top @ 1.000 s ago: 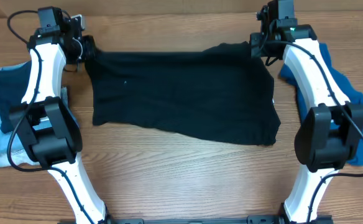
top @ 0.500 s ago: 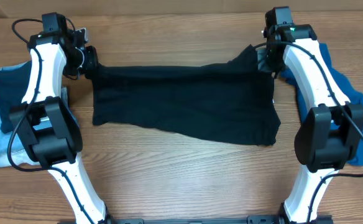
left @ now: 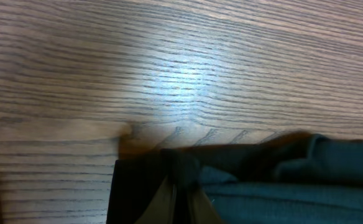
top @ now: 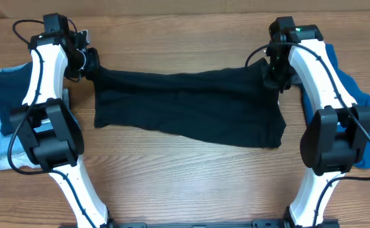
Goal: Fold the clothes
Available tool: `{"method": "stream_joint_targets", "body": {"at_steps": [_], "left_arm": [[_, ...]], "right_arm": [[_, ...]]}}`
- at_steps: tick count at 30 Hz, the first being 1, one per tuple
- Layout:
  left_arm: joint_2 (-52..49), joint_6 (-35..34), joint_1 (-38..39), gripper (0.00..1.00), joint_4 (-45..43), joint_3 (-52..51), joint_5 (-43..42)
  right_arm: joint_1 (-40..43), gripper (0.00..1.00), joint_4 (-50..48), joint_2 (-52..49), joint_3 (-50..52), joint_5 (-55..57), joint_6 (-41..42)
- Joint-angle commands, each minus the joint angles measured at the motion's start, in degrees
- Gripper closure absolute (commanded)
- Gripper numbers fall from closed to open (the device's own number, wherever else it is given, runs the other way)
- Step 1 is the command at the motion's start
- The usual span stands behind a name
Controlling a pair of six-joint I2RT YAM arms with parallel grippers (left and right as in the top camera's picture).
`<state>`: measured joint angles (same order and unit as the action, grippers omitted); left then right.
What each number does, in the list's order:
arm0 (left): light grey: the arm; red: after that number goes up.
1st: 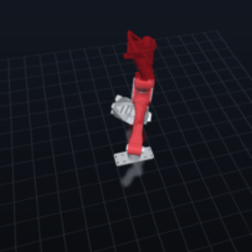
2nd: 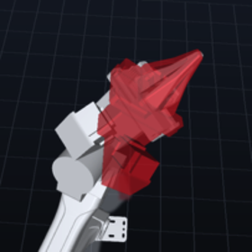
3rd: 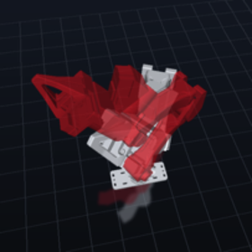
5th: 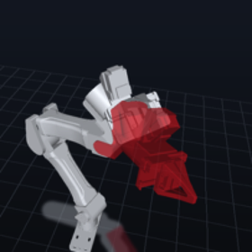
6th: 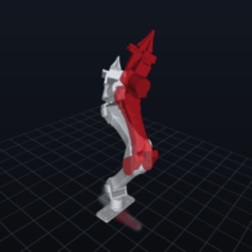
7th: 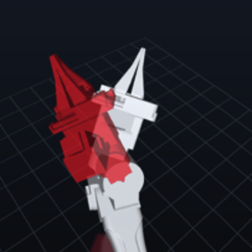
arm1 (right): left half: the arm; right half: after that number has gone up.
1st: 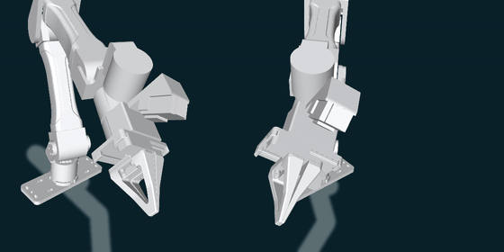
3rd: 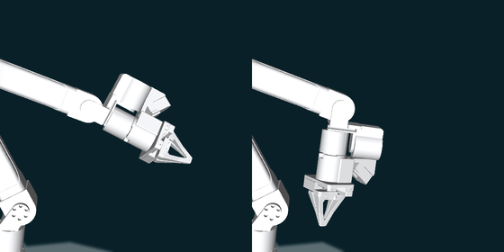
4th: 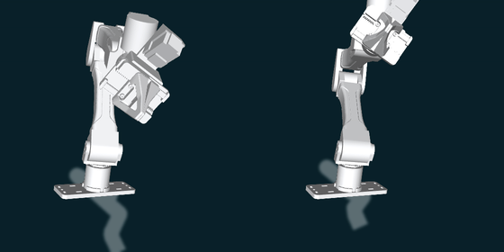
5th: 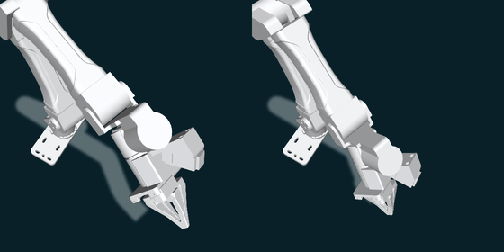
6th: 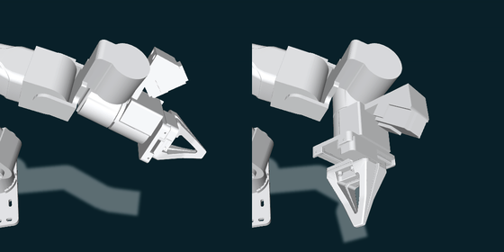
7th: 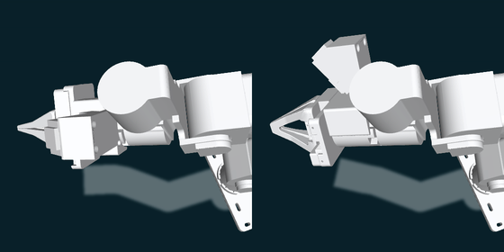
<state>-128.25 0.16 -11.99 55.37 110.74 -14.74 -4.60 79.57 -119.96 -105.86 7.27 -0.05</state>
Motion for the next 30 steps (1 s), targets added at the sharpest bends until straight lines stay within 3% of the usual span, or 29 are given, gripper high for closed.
{"method": "stream_joint_targets", "body": {"at_steps": [1,9,10,14,20,26,30], "left_arm": [[1.05,1.16,0.02,0.94,0.09,0.74,1.42],[1.05,1.16,0.02,0.93,0.17,0.74,1.42],[1.05,1.16,0.02,0.93,0.26,0.74,1.42],[1.05,1.16,0.02,0.93,0.31,0.74,1.42],[1.05,1.16,0.02,0.92,0.26,0.74,1.44],[1.05,1.16,0.02,0.92,0.35,0.74,1.44],[1.05,1.16,0.00,0.92,0.37,0.74,1.44]], "right_arm": [[0.24,0.90,2.32,2.03,-0.61,-0.09,0.24],[0.24,0.87,3.50,2.03,-0.61,-0.39,0.24],[0.24,0.83,2.73,2.03,-0.61,-2.84,0.20],[-0.26,0.80,1.75,1.60,-0.59,-16.70,-7.06],[-2.60,0.73,0.00,1.22,5.70,-17.66,-10.58],[-4.02,0.56,-10.36,1.22,14.12,-17.38,-10.95],[-4.02,0.54,-14.67,1.22,16.57,-17.20,-11.28]]}}
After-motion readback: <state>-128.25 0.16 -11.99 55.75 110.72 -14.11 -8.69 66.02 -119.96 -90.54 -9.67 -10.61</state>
